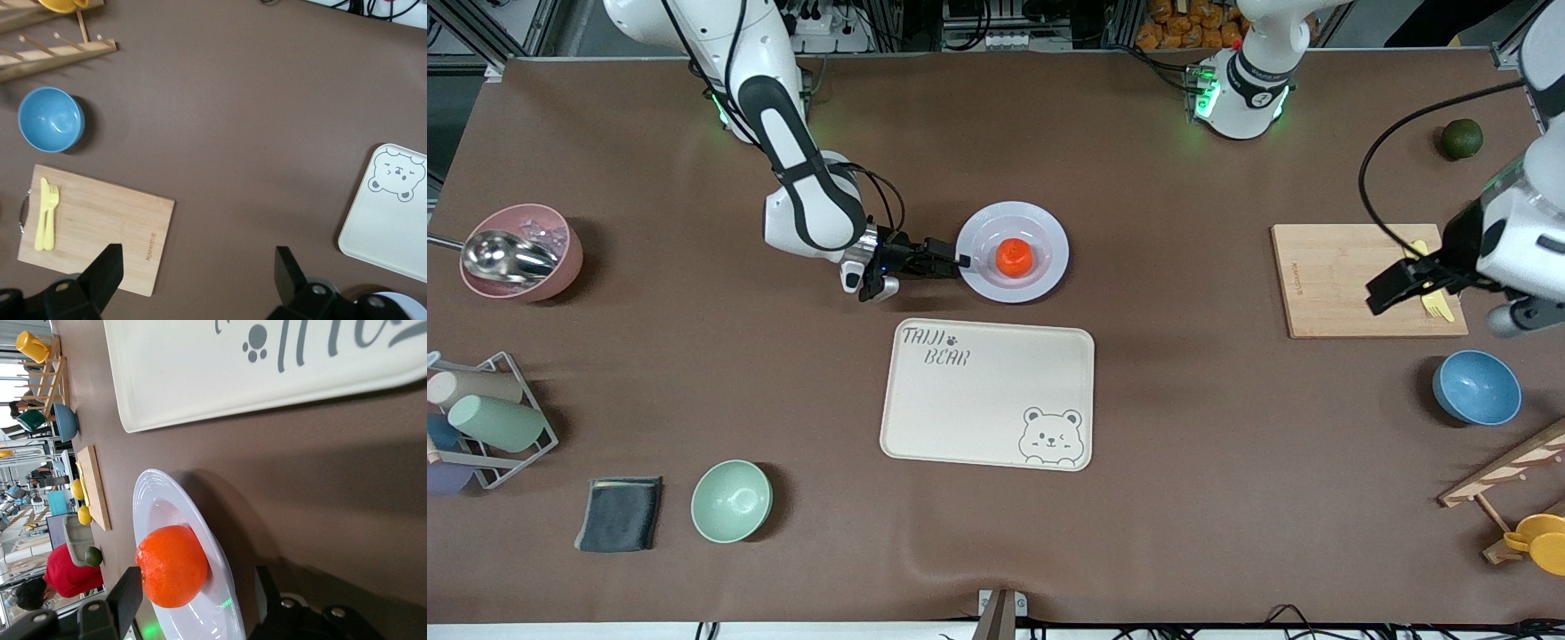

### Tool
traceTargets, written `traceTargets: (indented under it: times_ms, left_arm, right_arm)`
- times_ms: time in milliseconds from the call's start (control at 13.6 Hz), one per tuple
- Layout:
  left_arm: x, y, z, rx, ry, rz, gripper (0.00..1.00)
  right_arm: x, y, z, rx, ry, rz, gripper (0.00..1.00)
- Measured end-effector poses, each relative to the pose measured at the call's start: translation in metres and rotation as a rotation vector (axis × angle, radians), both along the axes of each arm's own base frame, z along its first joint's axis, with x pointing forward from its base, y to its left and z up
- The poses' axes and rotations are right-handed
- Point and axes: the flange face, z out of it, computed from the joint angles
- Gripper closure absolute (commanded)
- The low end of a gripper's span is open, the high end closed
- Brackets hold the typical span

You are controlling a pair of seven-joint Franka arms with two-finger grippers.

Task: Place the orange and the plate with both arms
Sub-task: 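Withdraw the left gripper while the right gripper grips the plate rim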

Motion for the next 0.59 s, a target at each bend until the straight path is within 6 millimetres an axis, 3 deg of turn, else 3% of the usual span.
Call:
traceTargets:
  times_ms: [147, 367, 587]
  left_arm:
    - [-0.016, 0.004, 0.021, 0.027, -0.002, -0.039, 0.0]
    - [-0.024, 0.019, 0.026, 0.032, 0.024, -0.099, 0.0]
    - [-0.022, 0.042, 0.018, -0.012, 0.046, -0.11, 0.0]
  right_arm:
    - [-0.005, 0.005, -0.002, -0.002, 0.003, -0.01, 0.31]
    - [-0.009, 0.008, -0.006, -0.017, -0.009, -0.007, 0.35]
    - [-0.009, 0.008, -0.008, -0.014, -0.008, -0.023, 0.59]
